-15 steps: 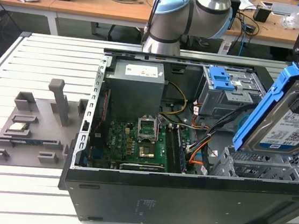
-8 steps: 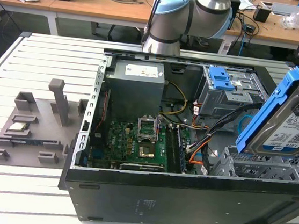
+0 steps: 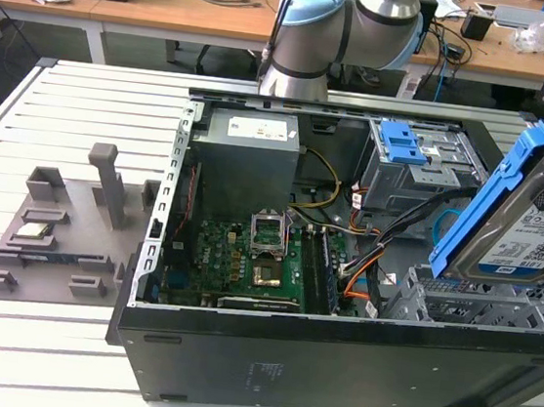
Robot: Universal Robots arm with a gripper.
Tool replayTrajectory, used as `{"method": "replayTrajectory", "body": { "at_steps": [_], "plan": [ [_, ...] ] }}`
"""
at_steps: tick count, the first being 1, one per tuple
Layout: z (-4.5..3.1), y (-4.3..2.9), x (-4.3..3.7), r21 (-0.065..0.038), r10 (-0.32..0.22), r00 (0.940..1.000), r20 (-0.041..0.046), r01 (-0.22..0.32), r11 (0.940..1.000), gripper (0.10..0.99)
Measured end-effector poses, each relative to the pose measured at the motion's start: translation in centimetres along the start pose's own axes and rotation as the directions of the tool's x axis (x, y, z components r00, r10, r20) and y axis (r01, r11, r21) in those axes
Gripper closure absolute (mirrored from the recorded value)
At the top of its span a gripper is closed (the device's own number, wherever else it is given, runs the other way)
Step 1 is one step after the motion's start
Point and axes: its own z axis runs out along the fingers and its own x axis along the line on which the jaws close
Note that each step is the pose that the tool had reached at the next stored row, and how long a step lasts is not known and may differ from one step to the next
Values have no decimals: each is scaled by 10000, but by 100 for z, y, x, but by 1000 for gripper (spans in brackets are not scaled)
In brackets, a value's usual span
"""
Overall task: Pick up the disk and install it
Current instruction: 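Insert the disk into the insertion slot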
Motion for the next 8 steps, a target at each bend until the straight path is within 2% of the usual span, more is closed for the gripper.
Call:
{"method": "replayTrajectory", "body": {
  "at_steps": [3, 8],
  "plan": [
    [3, -2, 0, 0, -1, 10000, -2, 1, 10000, 718],
    [59, -27, -11, -1, 1, 10000, -15, -1, 10000, 718]
  ]
}}
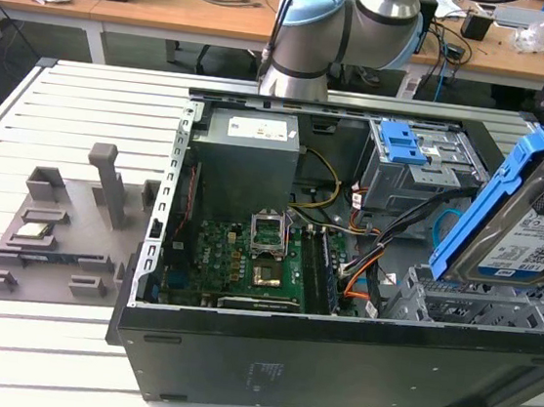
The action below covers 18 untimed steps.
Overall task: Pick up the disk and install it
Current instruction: 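Insert the disk into the insertion slot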
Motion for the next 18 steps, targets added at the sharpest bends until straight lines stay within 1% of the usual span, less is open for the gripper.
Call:
{"method": "replayTrajectory", "body": {
  "at_steps": [3, 5, 6, 8, 9, 14, 18],
  "plan": [
    [47, -8, -14, -2, 0, 10000, -1, 0, 10000, 718],
    [143, -27, -32, -14, 1, 10000, 1, -1, 10000, 718],
    [174, -34, -52, -16, 0, 10000, -1, 0, 10000, 718],
    [216, -63, -86, -19, 0, 10000, 1, 0, 10000, 718],
    [234, -66, -100, -20, 1, 10000, -1, -1, 10000, 718],
    [280, -69, -115, -20, 0, 10000, -1, 0, 10000, 718],
    [331, -73, -115, -20, 0, 10000, -1, 0, 10000, 718]
  ]
}}
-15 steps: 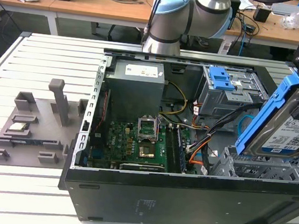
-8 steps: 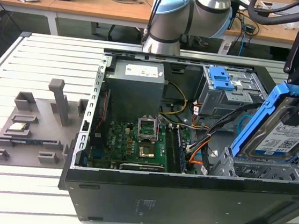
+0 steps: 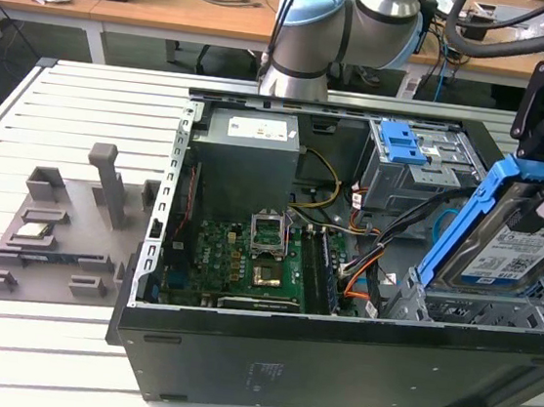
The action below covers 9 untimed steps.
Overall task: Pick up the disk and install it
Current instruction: 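Insert the disk into the insertion slot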
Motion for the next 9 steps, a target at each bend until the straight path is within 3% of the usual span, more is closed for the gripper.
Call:
{"method": "replayTrajectory", "body": {
  "at_steps": [5, 9],
  "plan": [
    [56, -4, 1, 1, 1, 10000, -6, -1, 10000, 718],
    [165, -11, 2, -2, 2, 10000, -10, -2, 10000, 718]
  ]
}}
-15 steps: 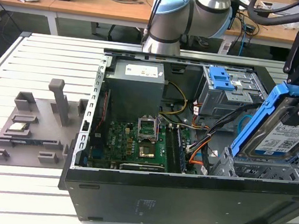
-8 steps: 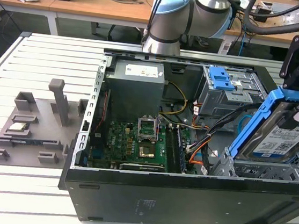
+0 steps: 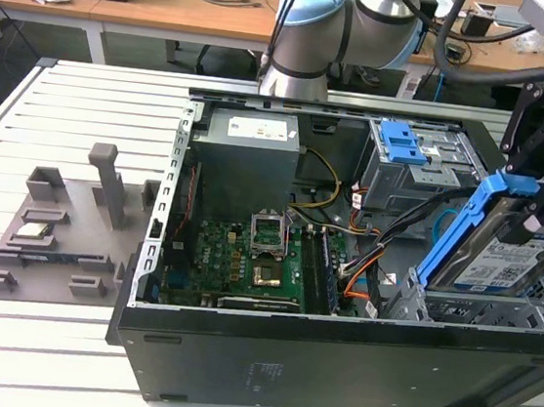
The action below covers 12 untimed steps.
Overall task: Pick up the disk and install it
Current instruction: 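Insert the disk into the insertion slot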
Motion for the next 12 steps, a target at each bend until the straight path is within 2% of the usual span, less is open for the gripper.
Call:
{"method": "replayTrajectory", "body": {
  "at_steps": [2, 6, 10, 12],
  "plan": [
    [60, -4, 0, -4, 0, 10000, 0, 0, 10000, 718],
    [134, -9, 1, -9, 0, 10000, 0, 0, 10000, 718],
    [262, -18, 2, -14, 0, 10000, 1, 0, 10000, 718],
    [300, -20, 3, -14, 0, 10000, 0, 0, 10000, 718]
  ]
}}
